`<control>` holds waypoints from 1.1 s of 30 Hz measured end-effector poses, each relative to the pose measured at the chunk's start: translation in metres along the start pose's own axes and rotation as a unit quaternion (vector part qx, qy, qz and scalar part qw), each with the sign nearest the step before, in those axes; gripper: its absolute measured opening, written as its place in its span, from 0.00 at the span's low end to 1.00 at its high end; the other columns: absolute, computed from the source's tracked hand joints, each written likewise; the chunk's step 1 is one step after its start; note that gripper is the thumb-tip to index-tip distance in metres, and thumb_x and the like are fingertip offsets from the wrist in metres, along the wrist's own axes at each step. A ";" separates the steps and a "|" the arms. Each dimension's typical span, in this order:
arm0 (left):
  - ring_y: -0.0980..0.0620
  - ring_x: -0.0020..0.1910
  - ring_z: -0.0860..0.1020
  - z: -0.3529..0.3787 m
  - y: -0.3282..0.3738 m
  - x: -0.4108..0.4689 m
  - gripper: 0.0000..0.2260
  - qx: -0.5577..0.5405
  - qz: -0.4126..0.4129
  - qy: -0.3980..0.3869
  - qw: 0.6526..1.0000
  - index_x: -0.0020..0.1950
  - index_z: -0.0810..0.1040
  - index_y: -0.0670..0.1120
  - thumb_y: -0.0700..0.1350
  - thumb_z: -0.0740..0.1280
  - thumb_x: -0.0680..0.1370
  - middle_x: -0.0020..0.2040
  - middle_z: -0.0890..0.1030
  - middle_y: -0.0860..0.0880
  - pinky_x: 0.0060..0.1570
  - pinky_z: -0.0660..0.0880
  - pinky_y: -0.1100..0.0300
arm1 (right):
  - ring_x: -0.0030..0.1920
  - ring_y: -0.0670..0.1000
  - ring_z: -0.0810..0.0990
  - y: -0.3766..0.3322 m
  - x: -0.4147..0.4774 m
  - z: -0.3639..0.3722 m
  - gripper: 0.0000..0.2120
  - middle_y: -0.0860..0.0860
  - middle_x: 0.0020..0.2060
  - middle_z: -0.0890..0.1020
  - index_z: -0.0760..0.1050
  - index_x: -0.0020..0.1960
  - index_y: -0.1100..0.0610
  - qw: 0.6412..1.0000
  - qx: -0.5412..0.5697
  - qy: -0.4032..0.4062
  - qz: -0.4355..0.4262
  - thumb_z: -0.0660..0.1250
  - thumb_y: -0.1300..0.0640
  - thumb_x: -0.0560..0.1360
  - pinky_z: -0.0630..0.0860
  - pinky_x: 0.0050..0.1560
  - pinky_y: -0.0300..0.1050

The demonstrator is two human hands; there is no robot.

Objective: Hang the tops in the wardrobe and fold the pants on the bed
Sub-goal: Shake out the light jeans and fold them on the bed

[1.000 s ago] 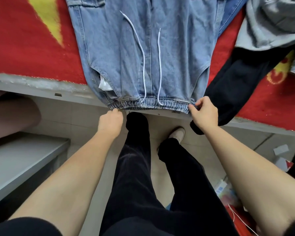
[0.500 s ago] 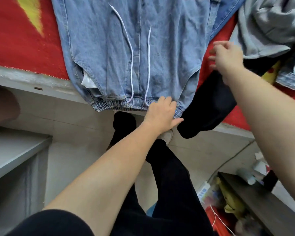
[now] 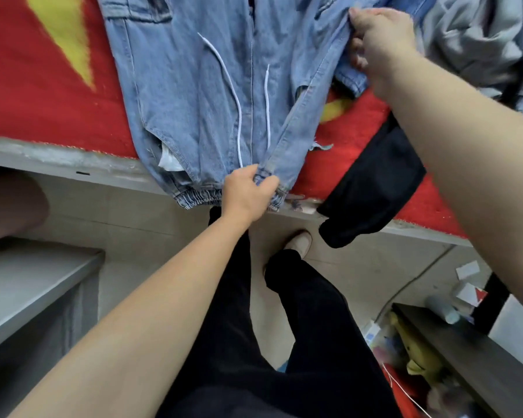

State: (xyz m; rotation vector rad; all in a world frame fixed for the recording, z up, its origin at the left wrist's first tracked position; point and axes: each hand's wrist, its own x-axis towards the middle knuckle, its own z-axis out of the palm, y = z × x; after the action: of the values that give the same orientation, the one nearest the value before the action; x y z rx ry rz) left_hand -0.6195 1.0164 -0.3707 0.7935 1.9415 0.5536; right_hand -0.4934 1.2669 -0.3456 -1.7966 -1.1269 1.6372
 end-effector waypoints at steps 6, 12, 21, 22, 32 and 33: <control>0.59 0.24 0.62 -0.093 -0.038 0.006 0.11 -0.104 -0.133 0.074 0.983 0.29 0.66 0.46 0.50 0.64 0.67 0.24 0.63 0.56 0.27 0.60 0.63 | 0.31 0.46 0.71 -0.053 -0.024 0.140 0.11 0.54 0.37 0.74 0.69 0.42 0.54 0.993 0.008 -0.117 -0.007 0.60 0.58 0.84 0.73 0.29 0.37; 0.53 0.33 0.69 -0.126 -0.094 0.004 0.10 -0.144 -0.256 0.077 0.953 0.33 0.70 0.50 0.47 0.66 0.73 0.29 0.71 0.55 0.40 0.72 0.53 | 0.31 0.50 0.72 -0.034 -0.020 0.261 0.15 0.52 0.31 0.70 0.66 0.37 0.53 0.975 -0.131 -0.175 -0.035 0.61 0.58 0.82 0.78 0.33 0.49; 0.52 0.31 0.70 -0.130 -0.128 0.028 0.07 -0.153 -0.278 0.100 0.943 0.39 0.74 0.48 0.42 0.69 0.76 0.31 0.73 0.53 0.34 0.66 0.60 | 0.53 0.52 0.77 0.003 0.013 0.317 0.05 0.49 0.46 0.79 0.73 0.50 0.54 0.907 -0.366 -0.118 -0.172 0.61 0.54 0.82 0.68 0.54 0.41; 0.53 0.32 0.71 -0.130 -0.131 0.033 0.05 -0.141 -0.278 0.071 0.948 0.43 0.76 0.48 0.43 0.70 0.76 0.33 0.75 0.52 0.34 0.67 0.60 | 0.56 0.53 0.77 0.008 0.017 0.318 0.07 0.51 0.51 0.81 0.76 0.54 0.57 0.897 -0.386 -0.129 -0.173 0.60 0.56 0.82 0.67 0.54 0.41; 0.48 0.41 0.78 -0.147 -0.134 0.063 0.13 0.048 -0.264 -0.076 0.960 0.34 0.72 0.52 0.48 0.74 0.74 0.34 0.75 0.54 0.39 0.71 0.58 | 0.62 0.58 0.75 0.003 0.018 0.309 0.16 0.57 0.61 0.77 0.75 0.66 0.53 0.836 -0.487 -0.201 -0.155 0.58 0.57 0.80 0.73 0.60 0.48; 0.46 0.45 0.79 -0.150 -0.131 0.065 0.12 0.077 -0.262 -0.102 0.957 0.36 0.73 0.51 0.50 0.73 0.74 0.36 0.77 0.54 0.42 0.73 0.57 | 0.62 0.57 0.76 -0.004 0.021 0.309 0.17 0.56 0.62 0.78 0.76 0.66 0.52 0.829 -0.496 -0.215 -0.143 0.59 0.57 0.79 0.73 0.60 0.47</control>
State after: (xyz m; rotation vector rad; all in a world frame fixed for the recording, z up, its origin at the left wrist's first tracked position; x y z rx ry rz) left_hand -0.8145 0.9647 -0.4268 0.3792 1.9107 -0.0002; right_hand -0.7931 1.2278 -0.4131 -1.6133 -2.6814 1.3707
